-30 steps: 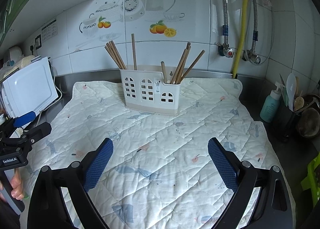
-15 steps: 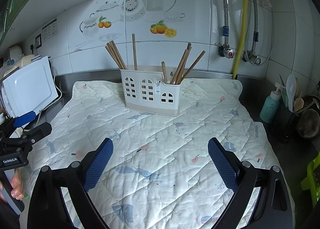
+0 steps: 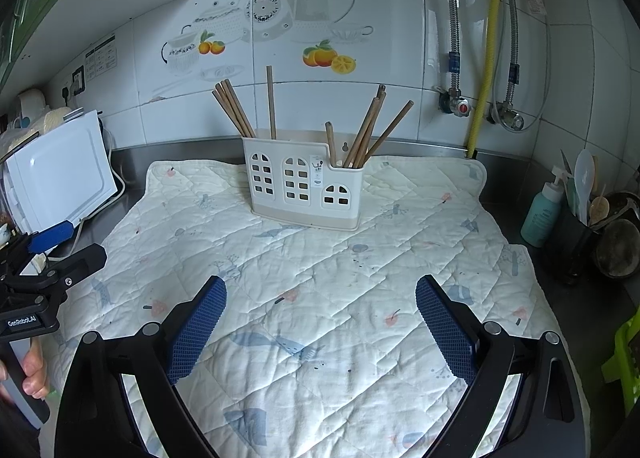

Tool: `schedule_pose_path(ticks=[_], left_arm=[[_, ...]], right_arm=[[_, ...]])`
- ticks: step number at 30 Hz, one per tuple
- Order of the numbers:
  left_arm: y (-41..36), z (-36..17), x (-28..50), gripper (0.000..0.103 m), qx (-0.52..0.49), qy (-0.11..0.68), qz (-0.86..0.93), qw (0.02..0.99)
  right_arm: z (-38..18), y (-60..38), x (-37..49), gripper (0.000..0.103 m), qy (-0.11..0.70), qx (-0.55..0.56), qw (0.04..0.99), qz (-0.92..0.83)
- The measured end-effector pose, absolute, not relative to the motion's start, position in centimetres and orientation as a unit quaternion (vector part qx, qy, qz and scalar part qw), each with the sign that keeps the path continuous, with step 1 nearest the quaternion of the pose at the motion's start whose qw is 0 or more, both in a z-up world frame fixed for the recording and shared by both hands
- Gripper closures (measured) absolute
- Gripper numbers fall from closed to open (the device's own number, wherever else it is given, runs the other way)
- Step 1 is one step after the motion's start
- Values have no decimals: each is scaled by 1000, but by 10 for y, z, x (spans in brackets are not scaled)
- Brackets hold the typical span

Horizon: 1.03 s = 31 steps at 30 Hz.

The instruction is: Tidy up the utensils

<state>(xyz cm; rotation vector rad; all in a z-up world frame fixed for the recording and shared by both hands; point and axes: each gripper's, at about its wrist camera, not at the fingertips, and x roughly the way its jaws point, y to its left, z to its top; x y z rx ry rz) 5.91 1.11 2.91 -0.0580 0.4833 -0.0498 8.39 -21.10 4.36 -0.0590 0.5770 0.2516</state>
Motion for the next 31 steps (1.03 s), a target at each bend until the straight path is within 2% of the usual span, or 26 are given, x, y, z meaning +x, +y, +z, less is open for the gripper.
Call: schedule_pose_path(ticks=[31], left_arm=[[14,30,60,5,-30,234,-25,972]], right_arm=[[44,-213,84,11,283,-33,950,125]])
